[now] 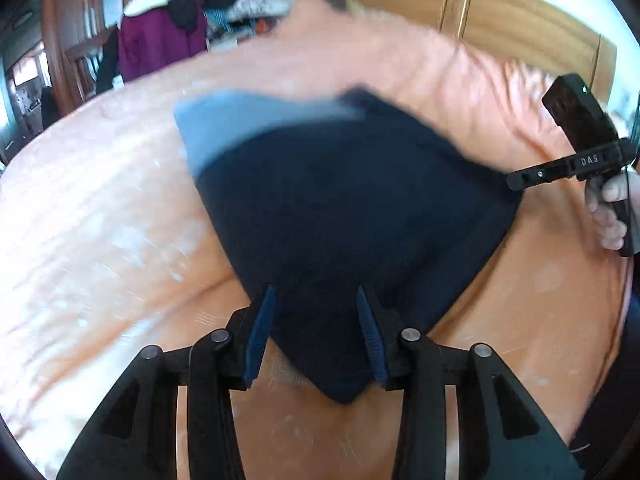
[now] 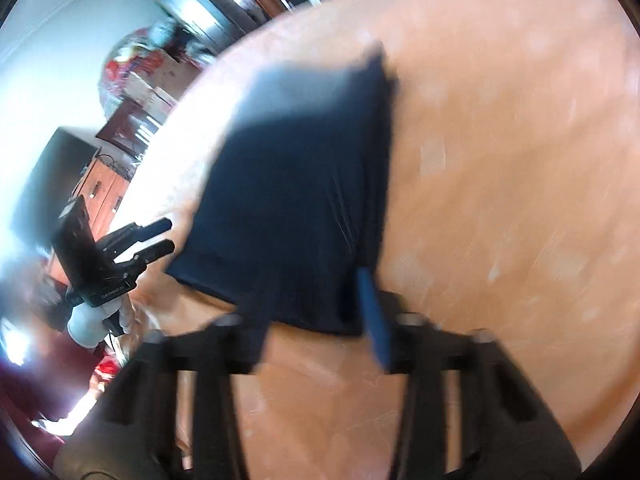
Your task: Fold small clothes
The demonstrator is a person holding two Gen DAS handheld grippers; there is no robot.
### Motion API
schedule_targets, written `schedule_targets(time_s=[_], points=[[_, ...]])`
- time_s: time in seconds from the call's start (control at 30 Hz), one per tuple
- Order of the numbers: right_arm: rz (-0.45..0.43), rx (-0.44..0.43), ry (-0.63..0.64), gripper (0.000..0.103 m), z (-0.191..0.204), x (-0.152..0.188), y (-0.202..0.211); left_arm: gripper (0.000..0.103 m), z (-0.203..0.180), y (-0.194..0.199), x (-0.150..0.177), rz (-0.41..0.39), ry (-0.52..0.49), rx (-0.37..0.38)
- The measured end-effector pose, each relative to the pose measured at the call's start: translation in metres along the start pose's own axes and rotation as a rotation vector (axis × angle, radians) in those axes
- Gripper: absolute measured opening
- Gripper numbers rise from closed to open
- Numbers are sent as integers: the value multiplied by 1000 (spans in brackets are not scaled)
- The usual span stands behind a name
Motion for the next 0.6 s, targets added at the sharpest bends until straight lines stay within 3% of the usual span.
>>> schedule_targets(time_s=[0.1,0.13,0.17,0.23,0.27,0.3,0.37,0.43,0.47,0.53,0.6], points=[[-63,-1,100,47,18,-28,-1,48,5,18,-20,-82,29,6],[-56,-3,125,40,21,-30,-13,50,6,14,-18,-79,30,4],[-33,-1,138,35,20,-30,-29,50,7,5,-15,-58,30,2],[63,36,159,22,9,-14,-71,52,6,-34,16,78,55,18],[123,72,161,18,-4,-2,-90,52,6,-42,24,85,61,22],[128,82,164,13,-8,-2,-93,52,5,-39,21,69,68,35],[123,70,176,15,-4,-10,-82,51,8,-26,10,55,82,50],[64,59,196,27,3,-33,-64,51,23,-3,-18,-43,83,47],[34,49,201,27,6,-47,-59,51,32,1,-32,-76,80,35],[2,38,232,29,13,-80,-68,51,52,-2,-62,-135,61,10],[8,71,270,32,11,-106,-95,51,67,-32,-100,-157,36,4]])
Point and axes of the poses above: each gripper's, at about its wrist camera, not at the fingertips, and y roughly against the way its jaws point, z to its left, x to its underside, the point moved 10 cm from there along -y, roughly the way its jaws point, and after that the axes turned 5 degrees about -z, right-handed, at the moved point
